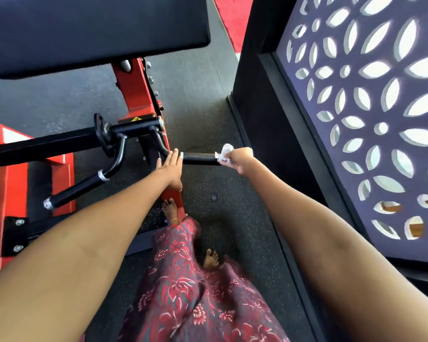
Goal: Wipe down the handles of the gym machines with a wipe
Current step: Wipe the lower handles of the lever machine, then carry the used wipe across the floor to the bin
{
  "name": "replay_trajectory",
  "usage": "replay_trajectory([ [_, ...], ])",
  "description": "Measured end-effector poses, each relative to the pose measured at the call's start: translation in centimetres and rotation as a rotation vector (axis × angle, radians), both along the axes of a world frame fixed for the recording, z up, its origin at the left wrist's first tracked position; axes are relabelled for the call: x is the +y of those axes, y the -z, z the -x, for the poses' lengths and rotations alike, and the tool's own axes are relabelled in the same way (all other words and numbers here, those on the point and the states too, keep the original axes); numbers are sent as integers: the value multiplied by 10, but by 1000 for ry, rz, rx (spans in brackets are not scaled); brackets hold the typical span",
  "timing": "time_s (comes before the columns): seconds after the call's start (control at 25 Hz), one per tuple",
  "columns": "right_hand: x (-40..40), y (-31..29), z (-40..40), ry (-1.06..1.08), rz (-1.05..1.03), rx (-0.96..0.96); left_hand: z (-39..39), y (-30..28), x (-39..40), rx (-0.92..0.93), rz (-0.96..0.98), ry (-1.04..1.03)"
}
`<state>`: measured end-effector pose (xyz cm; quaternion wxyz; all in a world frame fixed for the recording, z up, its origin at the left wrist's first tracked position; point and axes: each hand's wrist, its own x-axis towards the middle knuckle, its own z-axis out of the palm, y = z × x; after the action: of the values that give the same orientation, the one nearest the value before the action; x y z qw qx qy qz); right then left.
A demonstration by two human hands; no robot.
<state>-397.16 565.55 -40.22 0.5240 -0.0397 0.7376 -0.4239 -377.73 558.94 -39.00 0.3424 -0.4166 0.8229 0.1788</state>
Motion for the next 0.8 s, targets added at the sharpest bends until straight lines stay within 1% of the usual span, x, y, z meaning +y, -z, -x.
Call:
replay_trajectory([
  [0.08,6,-32,-4,-69,-38,95,2,-17,5,51,39,59],
  [0.16,12,-56,-4,-181,-55,245,12,-39,5,103,103,121],
  [0.24,16,-72,4,-321,-64,401,28,-62,-1,156,113,135],
  [0.32,16,-92,17,-439,-82,493,46,-83,-7,215,102,146],
  [0.4,13,-114,30,-449,-54,518,62,-99,-14,267,115,156],
  [0.48,6,-132,39,-469,-11,621,77,-112,-21,305,142,160],
  [0.56,-2,-142,47,-536,39,747,92,-121,-27,335,158,141],
  [0.68,-19,-155,67,-582,103,830,118,-131,-44,382,178,119],
  [0.8,-48,-168,96,-650,105,913,146,-136,-72,421,199,88],
])
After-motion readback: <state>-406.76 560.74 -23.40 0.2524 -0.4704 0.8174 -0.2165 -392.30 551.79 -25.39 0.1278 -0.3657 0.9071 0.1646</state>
